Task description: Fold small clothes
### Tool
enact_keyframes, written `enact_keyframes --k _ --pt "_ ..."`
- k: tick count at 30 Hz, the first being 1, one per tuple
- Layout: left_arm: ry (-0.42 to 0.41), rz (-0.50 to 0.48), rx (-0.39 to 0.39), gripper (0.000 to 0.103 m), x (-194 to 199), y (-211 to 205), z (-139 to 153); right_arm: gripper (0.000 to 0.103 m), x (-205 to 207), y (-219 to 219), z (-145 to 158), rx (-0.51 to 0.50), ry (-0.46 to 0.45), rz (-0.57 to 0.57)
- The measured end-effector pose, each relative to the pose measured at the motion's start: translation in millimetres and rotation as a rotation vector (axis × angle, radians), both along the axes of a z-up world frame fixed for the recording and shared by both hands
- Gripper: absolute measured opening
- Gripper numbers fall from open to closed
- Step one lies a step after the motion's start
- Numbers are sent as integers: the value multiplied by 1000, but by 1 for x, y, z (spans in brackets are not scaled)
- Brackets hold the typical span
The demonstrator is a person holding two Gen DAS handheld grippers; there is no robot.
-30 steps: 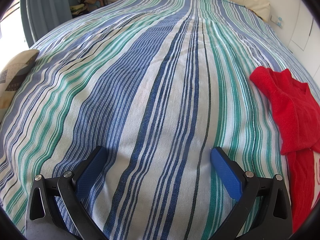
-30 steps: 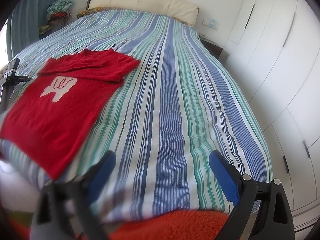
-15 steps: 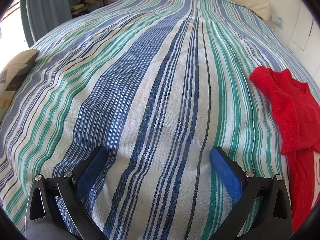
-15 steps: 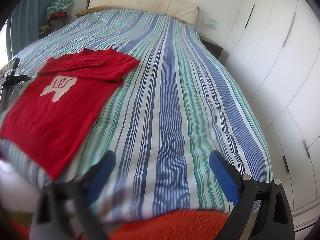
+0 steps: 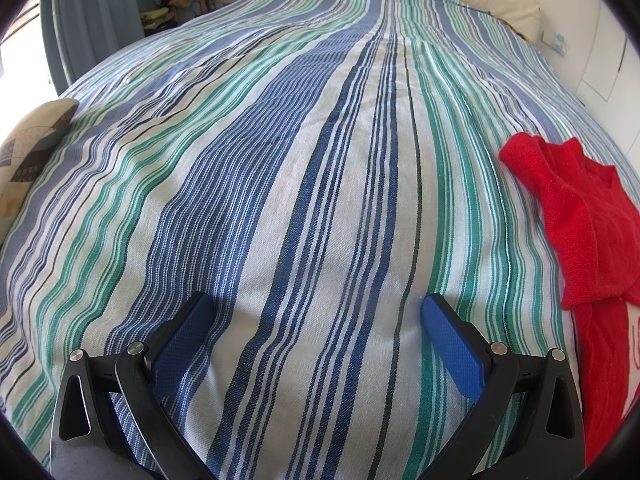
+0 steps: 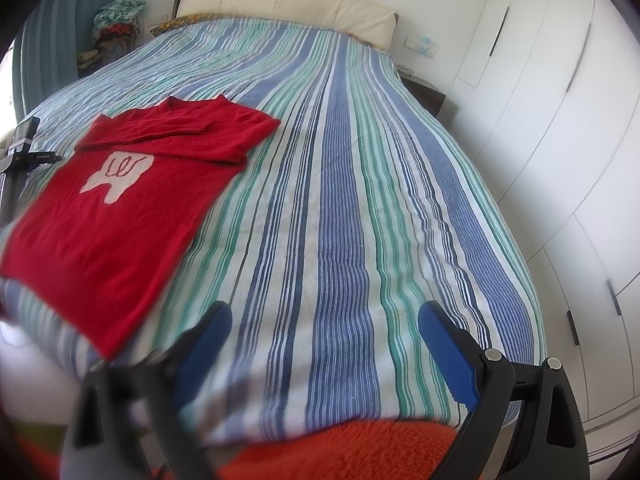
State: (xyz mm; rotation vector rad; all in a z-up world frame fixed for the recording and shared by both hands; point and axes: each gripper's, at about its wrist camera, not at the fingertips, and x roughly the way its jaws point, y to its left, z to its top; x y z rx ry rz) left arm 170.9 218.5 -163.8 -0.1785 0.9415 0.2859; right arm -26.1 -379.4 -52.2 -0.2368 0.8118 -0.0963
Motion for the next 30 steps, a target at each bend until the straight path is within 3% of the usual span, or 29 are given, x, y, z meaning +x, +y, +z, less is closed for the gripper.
enact_keyframes --k 30 --pt "0 0 0 103 0 0 0 93 1 -5 1 15 -1 -5"
